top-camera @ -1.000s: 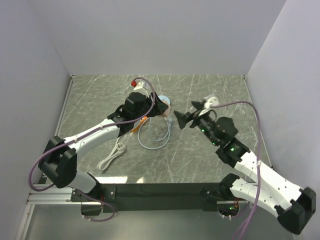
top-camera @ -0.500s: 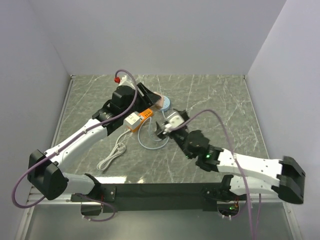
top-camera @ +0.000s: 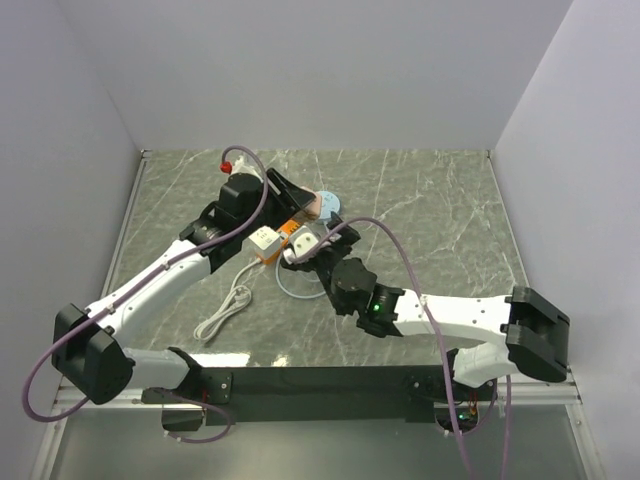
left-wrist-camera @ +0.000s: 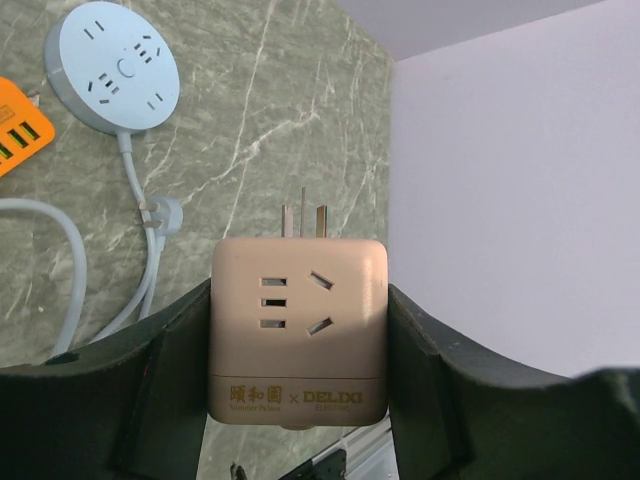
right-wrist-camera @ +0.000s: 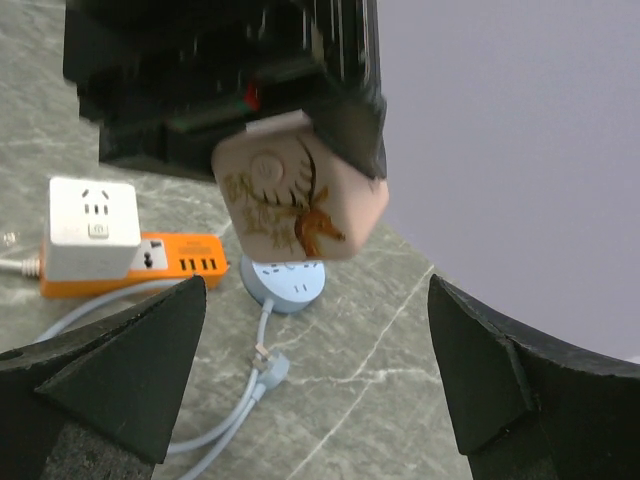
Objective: Insert the plug
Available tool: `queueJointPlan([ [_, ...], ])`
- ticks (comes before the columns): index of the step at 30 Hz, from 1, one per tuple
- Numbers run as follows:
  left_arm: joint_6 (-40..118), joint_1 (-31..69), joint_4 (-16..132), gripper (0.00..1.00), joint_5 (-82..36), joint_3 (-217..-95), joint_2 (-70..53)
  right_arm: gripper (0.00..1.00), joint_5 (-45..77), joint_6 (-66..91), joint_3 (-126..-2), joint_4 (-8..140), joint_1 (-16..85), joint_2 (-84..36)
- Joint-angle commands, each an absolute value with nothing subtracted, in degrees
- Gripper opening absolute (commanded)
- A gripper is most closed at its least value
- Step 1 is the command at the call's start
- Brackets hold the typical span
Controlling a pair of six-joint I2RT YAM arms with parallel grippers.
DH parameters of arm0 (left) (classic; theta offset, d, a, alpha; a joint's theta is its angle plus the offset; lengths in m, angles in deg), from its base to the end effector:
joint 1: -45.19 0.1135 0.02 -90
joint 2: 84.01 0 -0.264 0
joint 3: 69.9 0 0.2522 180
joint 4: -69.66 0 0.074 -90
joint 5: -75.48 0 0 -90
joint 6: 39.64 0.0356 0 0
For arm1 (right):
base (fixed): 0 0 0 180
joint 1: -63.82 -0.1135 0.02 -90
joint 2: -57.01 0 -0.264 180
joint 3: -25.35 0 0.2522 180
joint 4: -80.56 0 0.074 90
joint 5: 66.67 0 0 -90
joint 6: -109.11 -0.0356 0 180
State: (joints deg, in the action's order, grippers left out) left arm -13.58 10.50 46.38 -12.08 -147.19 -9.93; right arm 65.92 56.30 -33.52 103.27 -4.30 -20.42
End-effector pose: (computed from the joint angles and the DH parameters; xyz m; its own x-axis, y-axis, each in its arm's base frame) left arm 0.2494 -0.1708 0.3439 -0.6052 -0.6726 -0.4258 -0.0181 0.5463 -0.8374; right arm 0.1347 0.2709 0.2981 0.2824 -0.4909 -0.8241 -0.3276 0.7581 -0.5639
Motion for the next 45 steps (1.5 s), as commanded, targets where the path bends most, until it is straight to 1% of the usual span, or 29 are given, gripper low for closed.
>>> queueJointPlan([
  [1, -15.47, 10.39, 49.21, 0.01, -12.76, -146.68, -12.82, 0.97, 68.42, 58.22, -38.33, 106.27, -4.82, -22.61],
  [8, -16.35, 10.39, 49.57, 0.01, -12.77, -145.98, -13.52, 0.93, 67.71, 56.9, -41.67, 101.96, -4.74, -26.3],
  [13, -16.26, 10.39, 49.66, 0.01, -12.5, -145.71, -14.31, 0.92, 68.24, 56.11, -42.91, 99.15, -4.65, -28.06],
  [17, -16.17, 10.3, 49.3, 0.01, -12.67, -145.54, -14.93, 0.88, 68.94, 56.02, -42.21, 99.92, -4.47, -28.5],
  [19, -16.26, 10.3, 49.75, 0.01, -13.11, -144.93, -15.37, 0.82, 69.38, 56.37, -42.38, 99.93, -4.12, -28.77],
  [20, -16.26, 10.3, 49.66, 0.01, -13.2, -144.92, -15.54, 0.77, 69.64, 56.46, -42.47, 100.02, -3.95, -28.94],
  [25, -16.7, 9.95, 50.01, 0.01, -13.55, -143.87, -16.68, 0.62, 68.77, 56.64, -43.7, 100.11, -3.16, -29.73],
  [26, -16.79, 9.78, 50.1, 0.01, -13.47, -143.78, -16.77, 0.57, 68.86, 56.64, -44.13, 100.11, -3.07, -30.35],
  [31, -16.88, 8.72, 50.1, 0.01, -13.47, -143.96, -16.43, 0.47, 68.24, 55.85, -44.58, 100.38, -2.81, -31.58],
  [32, -16.96, 8.63, 50.27, 0.01, -13.55, -143.96, -16.16, 0.4, 67.72, 55.5, -44.49, 100.46, -2.72, -31.41],
  [35, -17.4, 8.37, 50.88, 0.01, -13.99, -143.43, -15.37, 0.33, 67.19, 53.83, -43.96, 100.29, -2.1, -31.06],
  [37, -18.02, 8.28, 51.33, 0.01, -13.64, -142.46, -14.93, 0.32, 66.05, 51.73, -43.0, 100.29, -1.58, -29.92],
  [38, -18.46, 8.28, 52.2, 0.01, -13.73, -142.11, -14.67, 0.3, 65.35, 51.11, -41.69, 101.16, -1.4, -29.39],
  [39, -18.81, 8.28, 52.55, 0.01, -13.99, -141.41, -14.32, 0.27, 64.82, 50.49, -40.89, 101.86, -0.96, -28.95],
  [41, -19.07, 8.28, 53.08, 0.01, -13.99, -141.23, -13.53, 0.17, 63.07, 48.12, -39.22, 101.78, -0.35, -27.11],
  [45, -19.6, 8.1, 53.96, 0.01, -16.1, -141.41, -11.16, 0.14, 58.67, 44.95, -36.76, 102.04, 0.89, -24.55],
])
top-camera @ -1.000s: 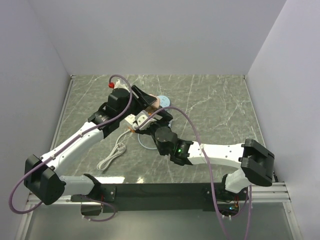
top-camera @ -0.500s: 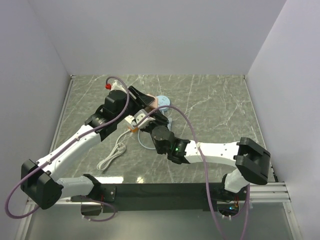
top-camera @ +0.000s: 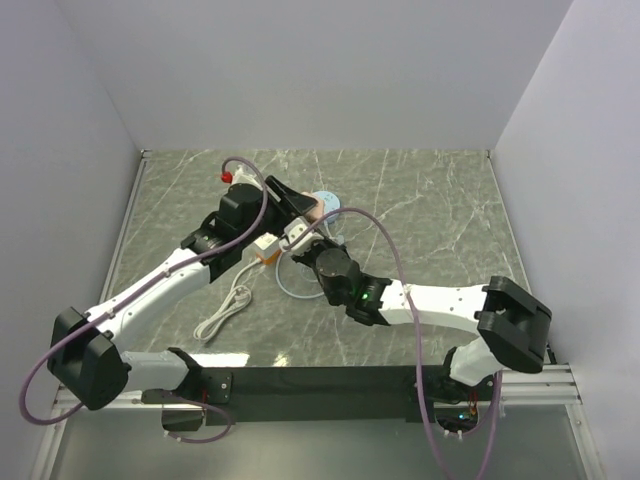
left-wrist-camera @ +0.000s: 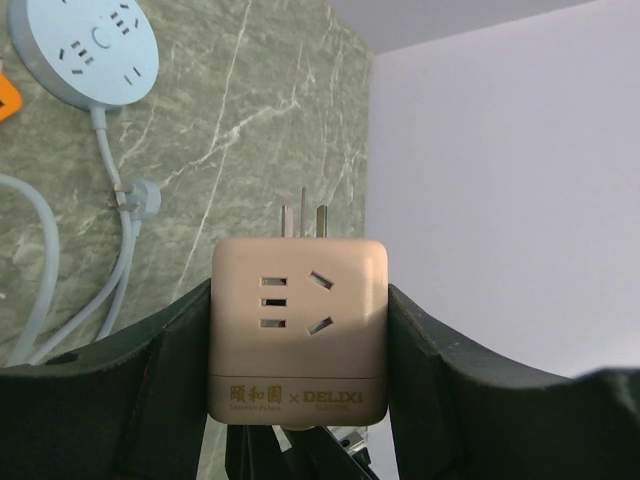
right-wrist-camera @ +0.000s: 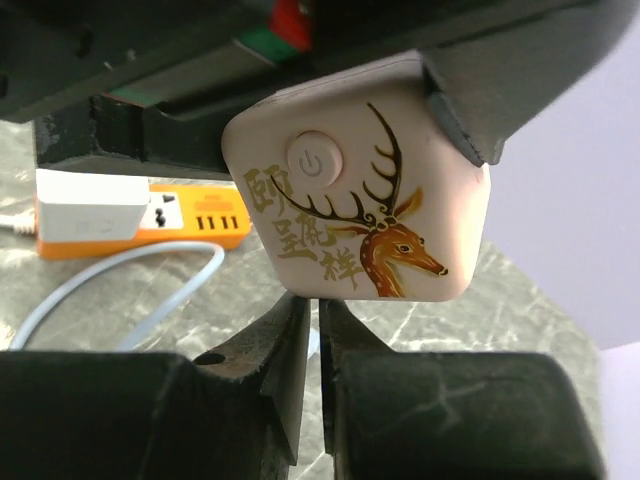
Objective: Insert the plug
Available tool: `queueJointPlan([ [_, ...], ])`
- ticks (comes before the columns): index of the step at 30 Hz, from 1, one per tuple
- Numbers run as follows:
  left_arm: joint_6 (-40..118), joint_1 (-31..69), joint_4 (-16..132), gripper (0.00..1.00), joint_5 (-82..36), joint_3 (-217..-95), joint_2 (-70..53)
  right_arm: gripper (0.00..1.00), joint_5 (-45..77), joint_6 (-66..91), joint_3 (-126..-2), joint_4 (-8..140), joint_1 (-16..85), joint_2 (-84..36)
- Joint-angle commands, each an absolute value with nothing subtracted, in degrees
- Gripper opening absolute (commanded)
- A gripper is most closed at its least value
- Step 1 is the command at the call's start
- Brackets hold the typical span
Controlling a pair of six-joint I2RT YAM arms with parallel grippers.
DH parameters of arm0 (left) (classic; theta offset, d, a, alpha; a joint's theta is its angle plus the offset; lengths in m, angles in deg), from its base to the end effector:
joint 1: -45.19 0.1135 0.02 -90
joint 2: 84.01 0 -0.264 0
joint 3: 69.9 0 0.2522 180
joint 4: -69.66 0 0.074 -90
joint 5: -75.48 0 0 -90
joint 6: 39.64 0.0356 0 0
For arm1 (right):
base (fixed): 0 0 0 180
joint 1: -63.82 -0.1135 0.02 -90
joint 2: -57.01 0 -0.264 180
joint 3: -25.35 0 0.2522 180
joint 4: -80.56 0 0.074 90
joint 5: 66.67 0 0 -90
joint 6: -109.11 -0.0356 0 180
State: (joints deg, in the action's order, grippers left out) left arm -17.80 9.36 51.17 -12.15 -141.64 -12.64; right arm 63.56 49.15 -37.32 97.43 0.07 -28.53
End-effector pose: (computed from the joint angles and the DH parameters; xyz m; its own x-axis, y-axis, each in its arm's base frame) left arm 0.2376 -0.1697 0.3312 -0.6071 -0.7055 -0.3655 -0.0283 0.4789 -0.8774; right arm 0.1677 0.2880 0.2681 0.1605 -0.5386 -0.8271 -0.3700 0.7441 -0.5563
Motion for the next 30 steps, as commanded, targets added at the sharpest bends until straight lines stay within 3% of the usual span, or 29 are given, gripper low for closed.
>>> queueJointPlan([
  [1, -19.69, 8.02, 54.05, 0.01, -16.19, -141.41, -10.98, 0.13, 57.18, 44.08, -36.32, 102.22, 1.41, -23.68],
  [12, -21.01, 8.28, 55.28, 0.01, -16.98, -141.23, -8.87, 0.13, 51.02, 39.85, -25.95, 107.22, 6.25, -16.64],
  [16, -21.8, 8.19, 55.55, 0.01, -18.12, -141.41, -7.9, 0.21, 48.2, 40.02, -24.62, 108.81, 7.13, -16.02],
  [19, -21.89, 8.19, 56.94, 0.01, -18.04, -141.23, -8.16, 0.41, 47.33, 40.55, -24.54, 109.43, 7.13, -16.9],
  [22, -21.98, 8.19, 56.51, 0.01, -16.9, -141.67, -8.16, 0.52, 47.24, 40.82, -24.1, 109.16, 6.95, -17.34],
  [30, -22.59, 8.37, 56.08, 0.01, -17.68, -143.16, -6.5, 0.58, 48.2, 43.88, -23.83, 110.31, 4.23, -17.42],
])
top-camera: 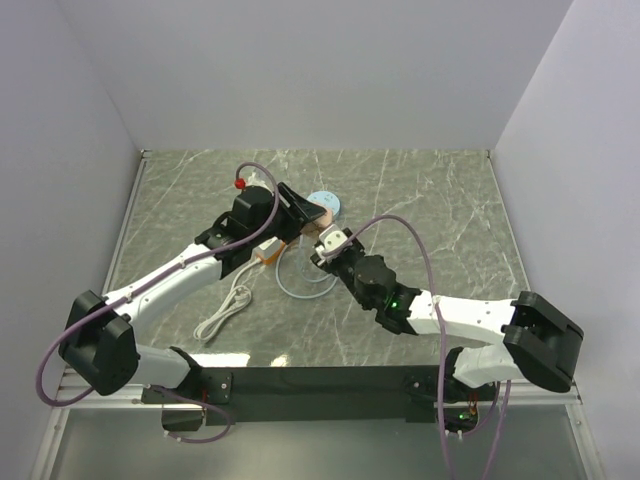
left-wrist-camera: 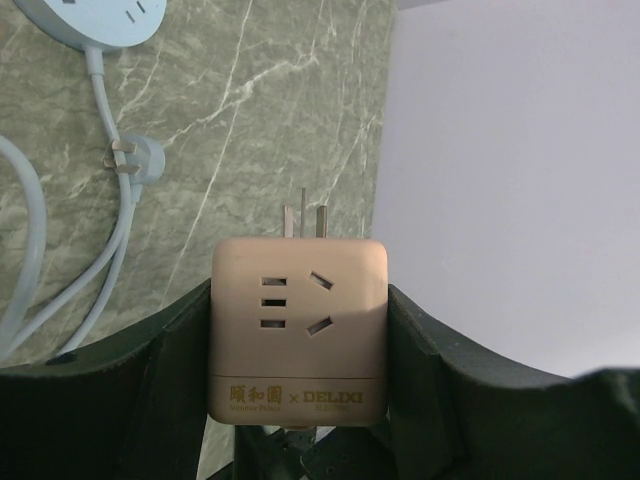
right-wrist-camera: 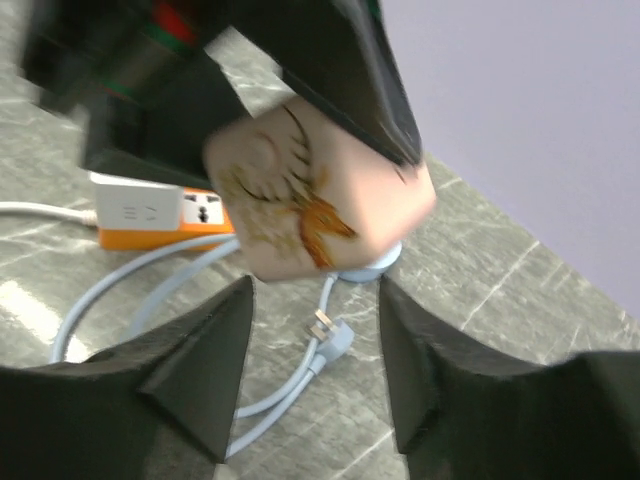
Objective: Insert the plug
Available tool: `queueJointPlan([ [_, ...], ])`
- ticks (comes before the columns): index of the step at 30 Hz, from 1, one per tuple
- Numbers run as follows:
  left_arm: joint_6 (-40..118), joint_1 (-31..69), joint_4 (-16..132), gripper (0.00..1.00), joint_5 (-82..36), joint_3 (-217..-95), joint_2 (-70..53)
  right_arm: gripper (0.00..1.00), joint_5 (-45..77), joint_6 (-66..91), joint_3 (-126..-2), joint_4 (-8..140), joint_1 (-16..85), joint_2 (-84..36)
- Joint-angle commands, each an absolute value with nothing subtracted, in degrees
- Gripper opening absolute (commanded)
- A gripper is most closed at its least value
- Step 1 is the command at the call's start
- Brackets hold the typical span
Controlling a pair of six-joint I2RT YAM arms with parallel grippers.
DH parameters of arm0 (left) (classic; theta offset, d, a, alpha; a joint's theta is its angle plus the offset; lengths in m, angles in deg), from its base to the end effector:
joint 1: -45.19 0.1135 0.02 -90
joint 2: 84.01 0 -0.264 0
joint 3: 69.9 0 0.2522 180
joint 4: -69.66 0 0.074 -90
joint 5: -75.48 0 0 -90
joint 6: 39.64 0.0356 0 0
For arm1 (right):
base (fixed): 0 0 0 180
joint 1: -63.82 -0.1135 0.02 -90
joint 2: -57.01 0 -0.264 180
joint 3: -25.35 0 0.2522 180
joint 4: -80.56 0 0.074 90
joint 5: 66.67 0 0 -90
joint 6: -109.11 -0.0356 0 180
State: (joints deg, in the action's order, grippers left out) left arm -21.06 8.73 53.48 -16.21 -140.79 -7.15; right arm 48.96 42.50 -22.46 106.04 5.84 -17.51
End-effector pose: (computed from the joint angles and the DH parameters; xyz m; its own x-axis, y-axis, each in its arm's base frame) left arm 0.2506 -0.1864 0.3030 -0.6805 -0.6752 -0.2846 -0.0912 0.4634 -0.8815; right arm 0.1620 0.2300 0.2523 0.2020 -0.3520 -0.9139 -0.4957 0.7681 -0.4054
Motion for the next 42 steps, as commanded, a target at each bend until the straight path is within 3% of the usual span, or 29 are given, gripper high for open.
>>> queueJointPlan([
  [1, -22.68, 8.28, 56.07, 0.01, -17.68, -143.16, -6.32, 0.61, 49.25, 44.24, -24.79, 109.78, 3.18, -17.87],
  [21, -22.15, 8.28, 54.05, 0.01, -14.96, -142.37, -7.46, 0.66, 59.8, 51.98, -28.93, 114.53, 0.45, -23.14],
  [22, -22.06, 8.28, 54.14, 0.01, -15.13, -142.55, -7.28, 0.71, 60.15, 52.24, -29.11, 114.87, -0.07, -23.41],
  [34, -21.89, 7.93, 54.06, 0.01, -14.88, -142.81, -7.28, 0.66, 60.24, 53.47, -32.09, 111.9, -1.13, -27.45],
  [42, -21.54, 7.93, 53.17, 0.01, -14.7, -143.08, -7.28, 0.69, 59.98, 51.98, -29.73, 110.75, -1.84, -25.96],
])
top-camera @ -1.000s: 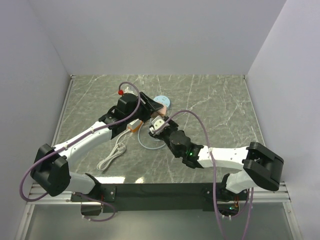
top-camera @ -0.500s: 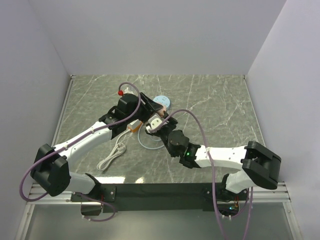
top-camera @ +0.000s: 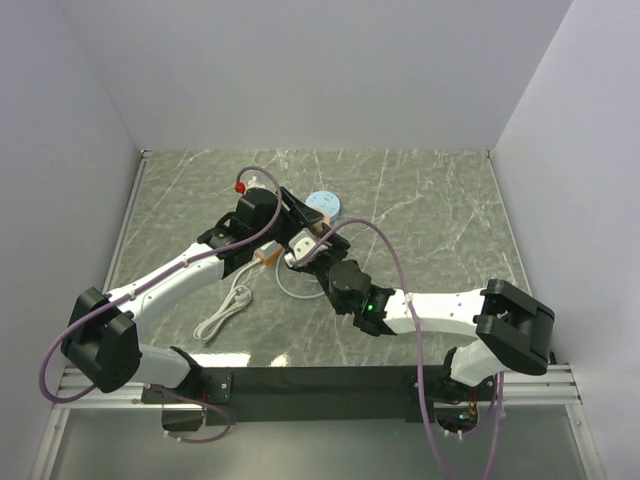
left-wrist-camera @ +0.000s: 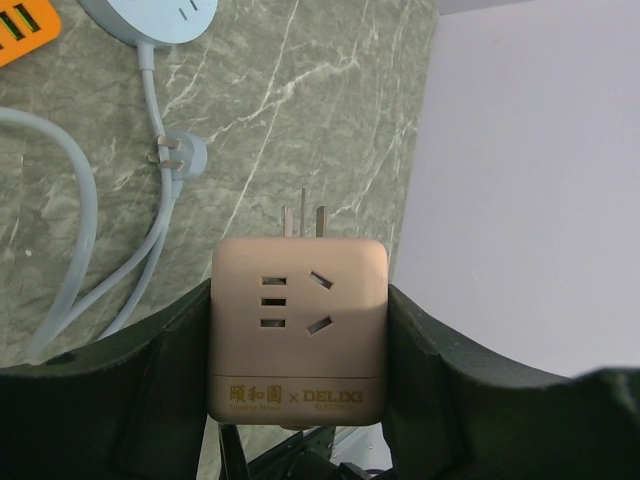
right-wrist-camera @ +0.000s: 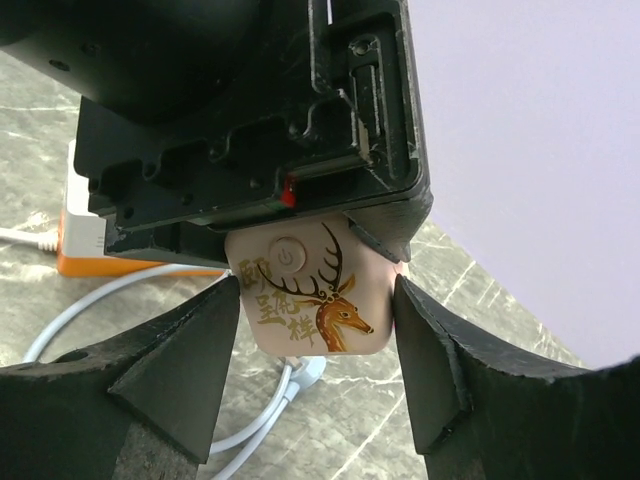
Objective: Insert the plug
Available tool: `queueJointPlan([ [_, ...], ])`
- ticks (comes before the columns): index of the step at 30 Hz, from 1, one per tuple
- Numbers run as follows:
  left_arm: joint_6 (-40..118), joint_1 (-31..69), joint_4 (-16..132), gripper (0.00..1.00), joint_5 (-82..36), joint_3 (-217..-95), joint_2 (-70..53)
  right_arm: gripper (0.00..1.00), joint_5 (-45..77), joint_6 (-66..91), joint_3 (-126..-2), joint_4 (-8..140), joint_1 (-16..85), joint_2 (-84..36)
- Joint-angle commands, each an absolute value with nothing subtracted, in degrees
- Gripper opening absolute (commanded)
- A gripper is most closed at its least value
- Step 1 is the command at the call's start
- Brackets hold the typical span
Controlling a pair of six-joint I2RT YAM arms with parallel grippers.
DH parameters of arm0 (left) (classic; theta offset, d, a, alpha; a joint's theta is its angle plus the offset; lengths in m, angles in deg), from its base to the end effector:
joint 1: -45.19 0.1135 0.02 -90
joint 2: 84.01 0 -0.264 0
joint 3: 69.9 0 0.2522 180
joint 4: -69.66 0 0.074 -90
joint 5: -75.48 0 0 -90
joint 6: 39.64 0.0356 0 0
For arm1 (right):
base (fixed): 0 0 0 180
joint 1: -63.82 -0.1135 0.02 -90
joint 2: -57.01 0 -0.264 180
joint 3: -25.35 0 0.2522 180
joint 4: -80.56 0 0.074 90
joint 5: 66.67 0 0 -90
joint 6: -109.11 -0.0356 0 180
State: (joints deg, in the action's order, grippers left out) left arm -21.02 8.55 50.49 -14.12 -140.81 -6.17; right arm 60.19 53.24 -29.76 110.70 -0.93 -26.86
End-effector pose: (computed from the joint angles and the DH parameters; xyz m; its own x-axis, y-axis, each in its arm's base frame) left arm 0.2514 -0.1867 0.2929 -0.6735 -0.6801 -0.2896 -0.1456 0.5062 -0.8500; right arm 0.1538 0.2761 0.2571 0.2710 -0.4778 -0.8356 -0.3815 0.7437 -0.5490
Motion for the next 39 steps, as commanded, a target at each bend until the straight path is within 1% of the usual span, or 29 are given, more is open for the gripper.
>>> queueJointPlan([
  [1, -21.45, 7.93, 53.0, 0.01, -14.78, -143.34, -7.11, 0.7, 59.81, 51.89, -29.64, 110.66, -2.1, -25.87],
  [18, -20.92, 7.93, 52.38, 0.01, -14.7, -143.25, -7.81, 0.7, 60.68, 49.43, -30.43, 106.62, -2.72, -29.03],
  [31, -22.24, 8.01, 53.61, 0.01, -14.7, -141.41, -5.0, 0.72, 61.39, 48.29, -30.52, 107.14, -2.72, -32.81],
  [34, -21.71, 7.93, 54.32, 0.01, -12.87, -140.27, -4.12, 0.73, 60.6, 46.19, -28.59, 108.63, -2.63, -31.24],
  [39, -21.8, 8.02, 53.09, 0.01, -9.34, -138.94, 1.67, 0.74, 54.02, 41.09, -21.92, 108.72, -0.35, -19.91],
])
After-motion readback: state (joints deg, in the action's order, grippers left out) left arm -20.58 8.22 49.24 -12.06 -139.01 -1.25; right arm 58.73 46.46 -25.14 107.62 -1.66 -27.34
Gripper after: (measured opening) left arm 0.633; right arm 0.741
